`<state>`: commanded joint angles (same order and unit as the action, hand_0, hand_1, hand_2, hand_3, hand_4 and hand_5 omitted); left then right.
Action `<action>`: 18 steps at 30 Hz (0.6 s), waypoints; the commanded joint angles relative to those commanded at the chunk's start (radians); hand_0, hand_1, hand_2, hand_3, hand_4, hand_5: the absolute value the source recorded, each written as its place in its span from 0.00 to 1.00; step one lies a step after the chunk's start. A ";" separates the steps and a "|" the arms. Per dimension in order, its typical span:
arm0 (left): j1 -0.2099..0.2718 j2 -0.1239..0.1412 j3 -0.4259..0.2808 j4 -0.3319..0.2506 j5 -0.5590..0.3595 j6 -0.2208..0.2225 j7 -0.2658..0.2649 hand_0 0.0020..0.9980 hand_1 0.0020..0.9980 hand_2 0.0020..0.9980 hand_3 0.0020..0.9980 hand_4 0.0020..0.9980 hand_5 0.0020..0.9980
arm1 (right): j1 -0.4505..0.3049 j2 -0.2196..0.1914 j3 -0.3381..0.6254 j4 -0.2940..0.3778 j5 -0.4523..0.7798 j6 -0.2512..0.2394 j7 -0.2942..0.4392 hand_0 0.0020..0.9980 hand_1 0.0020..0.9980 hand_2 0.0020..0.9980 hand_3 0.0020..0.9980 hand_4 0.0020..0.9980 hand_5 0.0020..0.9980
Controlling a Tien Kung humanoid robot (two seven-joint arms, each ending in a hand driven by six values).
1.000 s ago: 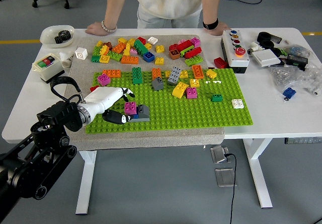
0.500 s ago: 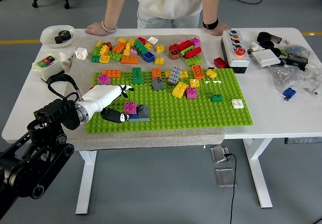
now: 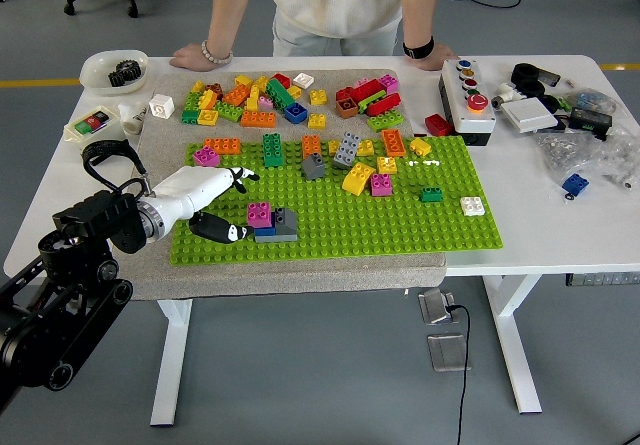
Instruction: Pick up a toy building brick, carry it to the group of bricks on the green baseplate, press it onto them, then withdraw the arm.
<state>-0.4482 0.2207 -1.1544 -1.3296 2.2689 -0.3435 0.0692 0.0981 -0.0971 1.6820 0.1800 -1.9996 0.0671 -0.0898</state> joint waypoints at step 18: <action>-0.036 0.050 0.041 0.055 0.000 0.057 -0.058 0.83 0.82 0.80 0.89 0.76 0.10 | 0.000 -0.002 0.001 0.000 0.000 0.000 -0.001 0.74 0.64 0.69 0.56 0.81 0.50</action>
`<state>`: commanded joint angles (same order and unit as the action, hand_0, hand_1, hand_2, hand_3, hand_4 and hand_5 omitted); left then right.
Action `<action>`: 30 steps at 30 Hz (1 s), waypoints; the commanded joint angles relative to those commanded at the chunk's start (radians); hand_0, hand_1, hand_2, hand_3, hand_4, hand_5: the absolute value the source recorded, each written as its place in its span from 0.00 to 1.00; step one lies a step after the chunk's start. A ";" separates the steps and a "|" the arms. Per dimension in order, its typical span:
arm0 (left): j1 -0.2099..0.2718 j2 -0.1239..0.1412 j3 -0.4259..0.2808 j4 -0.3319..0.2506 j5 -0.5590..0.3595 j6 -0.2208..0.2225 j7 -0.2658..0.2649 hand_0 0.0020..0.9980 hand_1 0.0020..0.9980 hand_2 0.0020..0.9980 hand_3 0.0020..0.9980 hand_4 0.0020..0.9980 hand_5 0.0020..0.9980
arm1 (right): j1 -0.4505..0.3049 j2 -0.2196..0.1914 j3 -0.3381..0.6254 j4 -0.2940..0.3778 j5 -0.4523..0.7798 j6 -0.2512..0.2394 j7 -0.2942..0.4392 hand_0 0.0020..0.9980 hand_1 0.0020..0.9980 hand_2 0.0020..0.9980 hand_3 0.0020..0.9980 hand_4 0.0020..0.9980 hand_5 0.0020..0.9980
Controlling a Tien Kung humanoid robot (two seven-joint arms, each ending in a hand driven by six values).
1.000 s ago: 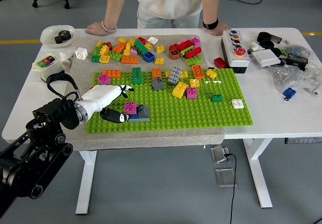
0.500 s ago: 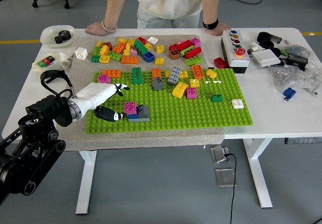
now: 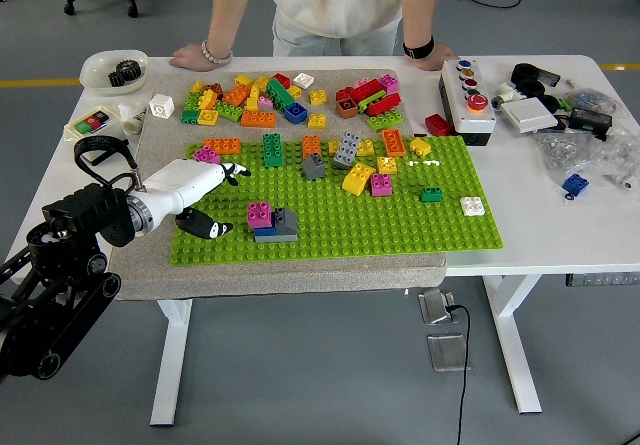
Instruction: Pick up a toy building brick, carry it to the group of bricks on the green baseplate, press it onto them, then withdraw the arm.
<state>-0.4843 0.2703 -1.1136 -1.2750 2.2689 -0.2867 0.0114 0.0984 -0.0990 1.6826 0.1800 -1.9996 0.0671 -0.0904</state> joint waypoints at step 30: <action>-0.039 -0.046 0.007 0.038 0.000 0.024 -0.003 0.84 0.81 0.80 0.89 0.85 0.19 | 0.000 0.001 -0.002 0.000 -0.007 0.001 0.000 0.74 0.64 0.69 0.56 0.81 0.50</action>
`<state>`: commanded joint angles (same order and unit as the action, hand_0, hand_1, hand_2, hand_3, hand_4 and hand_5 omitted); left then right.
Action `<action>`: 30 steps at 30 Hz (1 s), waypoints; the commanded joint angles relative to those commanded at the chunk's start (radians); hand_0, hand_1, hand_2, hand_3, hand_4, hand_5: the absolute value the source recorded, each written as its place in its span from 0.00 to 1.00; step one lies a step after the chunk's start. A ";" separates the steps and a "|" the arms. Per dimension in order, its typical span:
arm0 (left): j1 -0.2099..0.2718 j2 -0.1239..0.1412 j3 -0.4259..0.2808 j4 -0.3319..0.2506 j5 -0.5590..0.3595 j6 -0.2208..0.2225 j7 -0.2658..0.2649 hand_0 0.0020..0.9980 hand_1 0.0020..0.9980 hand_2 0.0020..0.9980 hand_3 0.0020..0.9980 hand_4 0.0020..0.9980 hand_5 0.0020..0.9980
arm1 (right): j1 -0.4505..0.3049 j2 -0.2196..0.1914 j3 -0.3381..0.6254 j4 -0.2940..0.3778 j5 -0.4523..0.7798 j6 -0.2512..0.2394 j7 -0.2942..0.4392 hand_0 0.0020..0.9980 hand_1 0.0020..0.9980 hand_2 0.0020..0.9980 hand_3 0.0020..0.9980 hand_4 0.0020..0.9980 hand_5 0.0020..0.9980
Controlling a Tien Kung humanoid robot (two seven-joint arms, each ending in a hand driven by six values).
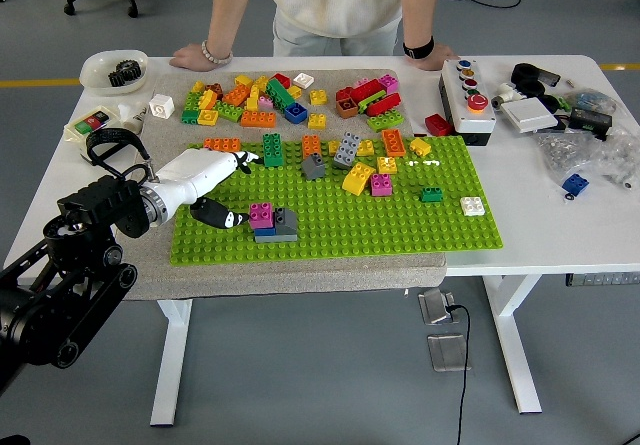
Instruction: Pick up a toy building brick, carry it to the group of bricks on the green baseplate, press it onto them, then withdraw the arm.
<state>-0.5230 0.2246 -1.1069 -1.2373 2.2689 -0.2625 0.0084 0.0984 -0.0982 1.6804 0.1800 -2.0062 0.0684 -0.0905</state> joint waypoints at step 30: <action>-0.008 -0.003 -0.021 0.016 0.000 0.003 0.004 0.84 0.81 0.79 0.88 0.88 0.27 | 0.002 0.000 0.000 0.000 0.002 0.000 0.000 0.74 0.64 0.69 0.55 0.81 0.50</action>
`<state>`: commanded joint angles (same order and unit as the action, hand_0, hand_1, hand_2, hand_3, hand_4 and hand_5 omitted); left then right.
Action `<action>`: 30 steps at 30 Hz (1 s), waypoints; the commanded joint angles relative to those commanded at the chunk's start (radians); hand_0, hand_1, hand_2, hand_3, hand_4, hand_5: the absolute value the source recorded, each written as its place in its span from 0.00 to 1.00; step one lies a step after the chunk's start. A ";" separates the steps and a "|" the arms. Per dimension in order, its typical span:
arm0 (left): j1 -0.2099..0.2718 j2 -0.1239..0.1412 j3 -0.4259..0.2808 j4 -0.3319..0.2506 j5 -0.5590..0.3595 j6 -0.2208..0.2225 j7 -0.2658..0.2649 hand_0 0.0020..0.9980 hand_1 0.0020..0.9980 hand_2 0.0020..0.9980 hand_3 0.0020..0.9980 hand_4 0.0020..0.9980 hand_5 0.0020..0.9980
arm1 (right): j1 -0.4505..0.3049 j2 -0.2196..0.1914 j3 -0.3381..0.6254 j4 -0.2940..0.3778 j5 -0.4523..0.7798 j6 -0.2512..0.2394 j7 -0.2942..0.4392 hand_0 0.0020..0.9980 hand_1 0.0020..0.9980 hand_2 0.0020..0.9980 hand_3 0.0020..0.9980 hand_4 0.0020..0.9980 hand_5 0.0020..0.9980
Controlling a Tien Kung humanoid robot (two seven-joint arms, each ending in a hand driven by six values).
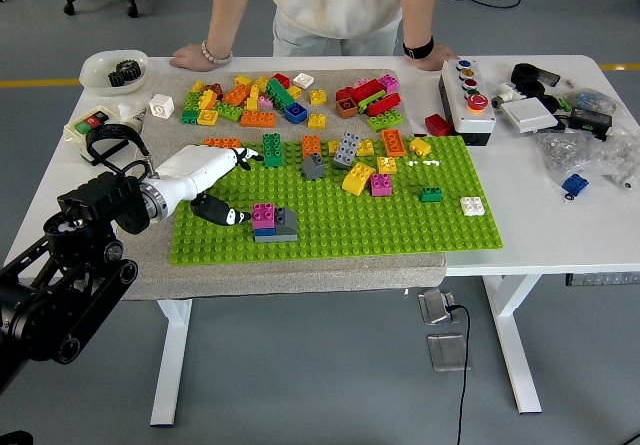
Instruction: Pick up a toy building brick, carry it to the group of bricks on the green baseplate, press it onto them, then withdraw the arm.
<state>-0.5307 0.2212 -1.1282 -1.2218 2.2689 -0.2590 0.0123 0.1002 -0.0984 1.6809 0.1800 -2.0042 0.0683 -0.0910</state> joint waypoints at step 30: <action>0.181 0.031 -0.095 -0.230 0.000 0.031 -0.019 0.94 0.86 0.81 0.59 1.00 0.68 | -0.007 -0.001 0.004 0.000 -0.001 -0.001 0.000 0.74 0.64 0.69 0.55 0.81 0.50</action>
<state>-0.3497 0.2525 -1.2232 -1.4516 2.2689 -0.2283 -0.0069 0.0934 -0.0989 1.6854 0.1800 -2.0051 0.0676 -0.0909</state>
